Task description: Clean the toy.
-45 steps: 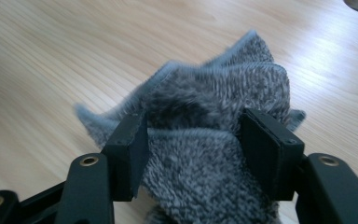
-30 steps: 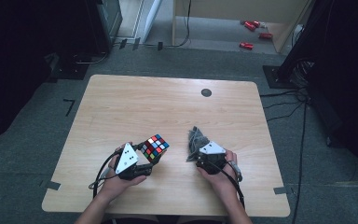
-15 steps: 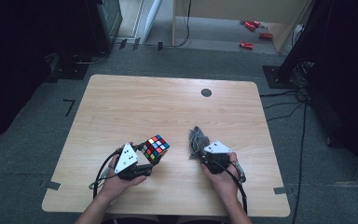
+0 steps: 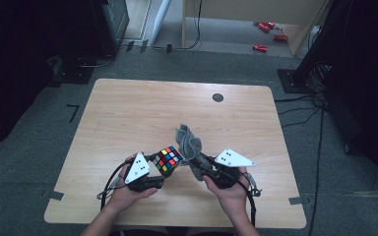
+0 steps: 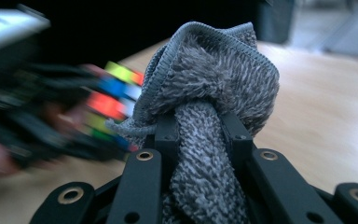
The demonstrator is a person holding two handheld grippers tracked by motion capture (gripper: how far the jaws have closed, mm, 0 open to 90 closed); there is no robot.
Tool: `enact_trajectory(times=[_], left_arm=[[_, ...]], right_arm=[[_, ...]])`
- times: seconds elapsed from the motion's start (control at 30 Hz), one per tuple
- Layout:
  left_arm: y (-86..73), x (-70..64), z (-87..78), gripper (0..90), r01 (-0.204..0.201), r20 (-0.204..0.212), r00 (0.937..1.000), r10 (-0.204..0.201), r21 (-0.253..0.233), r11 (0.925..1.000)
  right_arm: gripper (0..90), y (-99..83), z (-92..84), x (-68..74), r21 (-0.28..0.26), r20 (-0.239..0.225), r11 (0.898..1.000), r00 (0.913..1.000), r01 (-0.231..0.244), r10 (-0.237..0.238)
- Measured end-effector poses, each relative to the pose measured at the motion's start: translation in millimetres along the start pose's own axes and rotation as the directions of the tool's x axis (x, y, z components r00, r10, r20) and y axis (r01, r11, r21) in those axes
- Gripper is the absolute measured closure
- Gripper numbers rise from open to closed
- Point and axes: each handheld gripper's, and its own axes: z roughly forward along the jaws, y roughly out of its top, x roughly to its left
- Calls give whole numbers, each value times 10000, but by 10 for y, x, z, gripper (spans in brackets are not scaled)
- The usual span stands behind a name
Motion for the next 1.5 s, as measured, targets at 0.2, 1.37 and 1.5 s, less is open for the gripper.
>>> enact_trajectory(times=[0.2,1.37,1.5], left_arm=[[25,-95,17,339,-331,389,9987,334,-87,9994],[57,-61,-49,341,-201,364,9991,217,-413,9989],[41,-78,-23,341,-323,300,9990,328,-183,9993]], right_arm=[[733,102,38,281,-100,-813,9979,9946,638,-644],[717,-40,58,-1,318,-72,9983,9987,-493,495],[717,10,50,116,96,-626,9993,9974,-352,358]])
